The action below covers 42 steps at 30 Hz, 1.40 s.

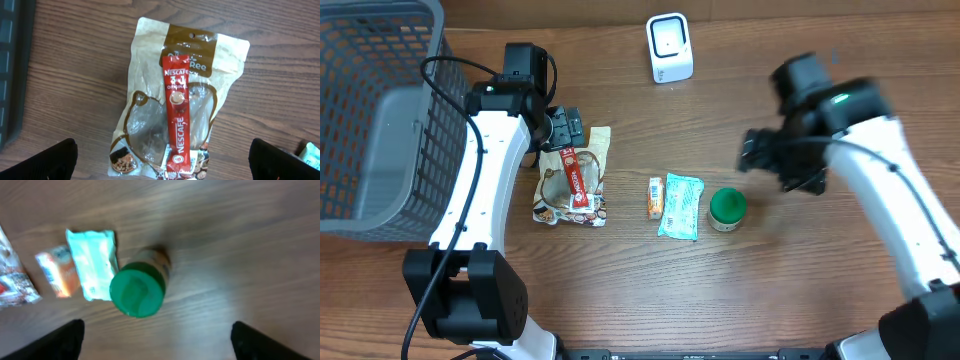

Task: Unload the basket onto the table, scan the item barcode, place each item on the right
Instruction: 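Move the right gripper down over the green-lidded jar, then close the right gripper around the green-lidded jar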

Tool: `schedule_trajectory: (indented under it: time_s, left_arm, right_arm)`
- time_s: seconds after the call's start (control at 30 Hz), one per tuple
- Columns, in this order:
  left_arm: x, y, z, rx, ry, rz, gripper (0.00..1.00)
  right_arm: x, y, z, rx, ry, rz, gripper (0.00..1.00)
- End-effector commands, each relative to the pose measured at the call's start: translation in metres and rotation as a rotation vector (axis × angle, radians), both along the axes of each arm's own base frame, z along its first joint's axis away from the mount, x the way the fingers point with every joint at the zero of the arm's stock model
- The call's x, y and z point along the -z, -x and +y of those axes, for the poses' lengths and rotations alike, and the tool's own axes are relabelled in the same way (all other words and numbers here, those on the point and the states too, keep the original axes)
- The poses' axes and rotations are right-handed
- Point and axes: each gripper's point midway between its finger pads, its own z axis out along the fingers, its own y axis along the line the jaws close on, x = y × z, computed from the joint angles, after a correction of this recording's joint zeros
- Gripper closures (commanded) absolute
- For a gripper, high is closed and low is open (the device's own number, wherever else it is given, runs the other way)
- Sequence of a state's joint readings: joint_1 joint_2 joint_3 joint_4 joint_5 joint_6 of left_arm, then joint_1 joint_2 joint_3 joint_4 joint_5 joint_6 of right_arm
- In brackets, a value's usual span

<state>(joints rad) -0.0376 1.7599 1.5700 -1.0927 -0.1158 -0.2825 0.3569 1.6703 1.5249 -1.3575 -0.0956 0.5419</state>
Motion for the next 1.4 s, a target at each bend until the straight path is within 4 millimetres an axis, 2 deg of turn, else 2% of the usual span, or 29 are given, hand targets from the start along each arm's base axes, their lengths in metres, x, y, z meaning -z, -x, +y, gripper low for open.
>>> schedule_trajectory:
  time_s: [0.0,0.17,0.47,0.63,0.9,1.2,1.37]
  left_arm:
    - [-0.013,-0.002,-0.002,-0.006,0.008,-0.037,0.0]
    - [-0.013,-0.002,-0.002,-0.006,0.008,-0.037,0.0]
    - [-0.013,-0.002,-0.002,-0.006,0.008,-0.037,0.0]
    - [-0.013,-0.002,-0.002,-0.006,0.008,-0.037,0.0]
    - [-0.013,-0.002,-0.002,-0.006,0.008,-0.037,0.0]
    - [-0.013,-0.002,-0.002,-0.006,0.008,-0.037,0.0]
    - [-0.013,-0.002,-0.002,-0.006,0.008,-0.037,0.0]
  right_arm:
    - [0.03,0.009,0.008,0.046,0.058,0.007,0.03]
    - [0.067,0.01,0.017,0.044,0.094,-0.022,0.04]
    - [0.101,0.003,0.034,0.005,0.094,-0.036,0.04]
    - [0.11,0.007,0.037,-0.009,0.108,-0.012,0.04]
    - [0.113,0.015,0.044,-0.039,0.113,0.002,0.04]
    - [0.132,0.019,0.043,-0.043,0.107,-0.011,0.09]
    - [0.14,0.021,0.041,-0.041,0.109,-0.014,0.16]
